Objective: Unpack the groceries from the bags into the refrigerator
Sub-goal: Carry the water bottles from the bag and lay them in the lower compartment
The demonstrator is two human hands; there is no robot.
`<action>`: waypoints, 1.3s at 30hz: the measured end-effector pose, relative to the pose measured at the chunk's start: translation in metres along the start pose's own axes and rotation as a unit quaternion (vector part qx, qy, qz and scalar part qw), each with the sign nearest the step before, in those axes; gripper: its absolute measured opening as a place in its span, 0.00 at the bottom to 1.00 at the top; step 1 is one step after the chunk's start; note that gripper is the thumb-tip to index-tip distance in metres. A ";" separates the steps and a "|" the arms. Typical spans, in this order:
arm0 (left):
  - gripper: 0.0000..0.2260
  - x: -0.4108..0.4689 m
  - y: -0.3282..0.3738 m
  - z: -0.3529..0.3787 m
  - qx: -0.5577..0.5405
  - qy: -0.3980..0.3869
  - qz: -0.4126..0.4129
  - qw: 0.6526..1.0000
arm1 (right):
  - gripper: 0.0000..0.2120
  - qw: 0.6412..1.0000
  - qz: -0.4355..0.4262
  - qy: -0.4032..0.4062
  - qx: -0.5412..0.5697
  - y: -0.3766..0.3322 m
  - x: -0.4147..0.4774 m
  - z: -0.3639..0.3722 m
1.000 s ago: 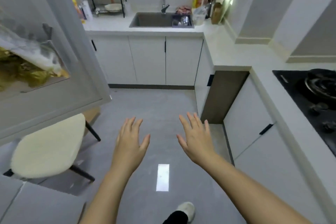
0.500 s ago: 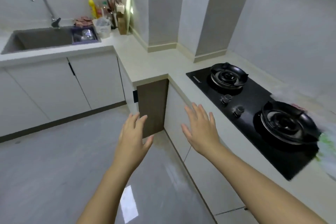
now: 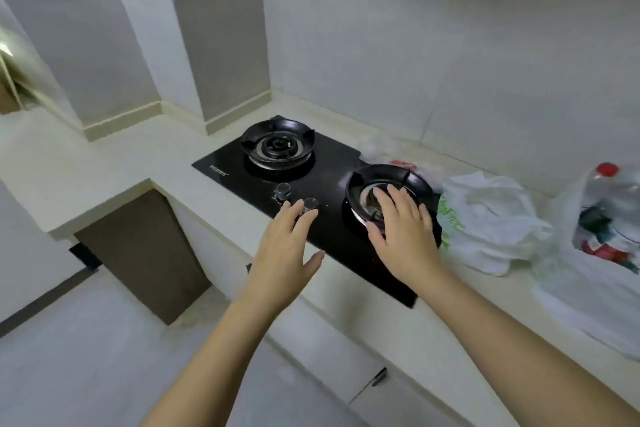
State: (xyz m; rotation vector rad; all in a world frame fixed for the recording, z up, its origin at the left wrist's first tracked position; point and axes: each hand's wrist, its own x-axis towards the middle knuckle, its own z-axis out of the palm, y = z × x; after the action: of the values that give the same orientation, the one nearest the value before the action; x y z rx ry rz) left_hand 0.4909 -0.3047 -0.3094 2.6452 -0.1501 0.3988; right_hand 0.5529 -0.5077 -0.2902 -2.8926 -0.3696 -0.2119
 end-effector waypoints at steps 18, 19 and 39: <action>0.26 0.201 0.314 0.189 -0.069 -0.090 0.240 0.964 | 0.24 0.920 0.342 0.054 -0.185 0.389 0.003 -0.110; 0.25 0.209 0.326 0.200 -0.058 -0.099 0.252 0.961 | 0.24 0.903 0.377 0.030 -0.204 0.402 0.000 -0.114; 0.21 0.289 0.496 0.301 0.064 -0.216 0.364 0.904 | 0.11 0.857 0.477 -0.029 -0.190 0.491 -0.013 -0.103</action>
State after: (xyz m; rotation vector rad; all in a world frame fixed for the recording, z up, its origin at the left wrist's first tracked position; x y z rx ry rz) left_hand 0.7574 -0.8938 -0.2683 2.6740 -1.3139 0.0295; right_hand 0.6579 -0.9984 -0.2885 -3.0317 1.2184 -0.0168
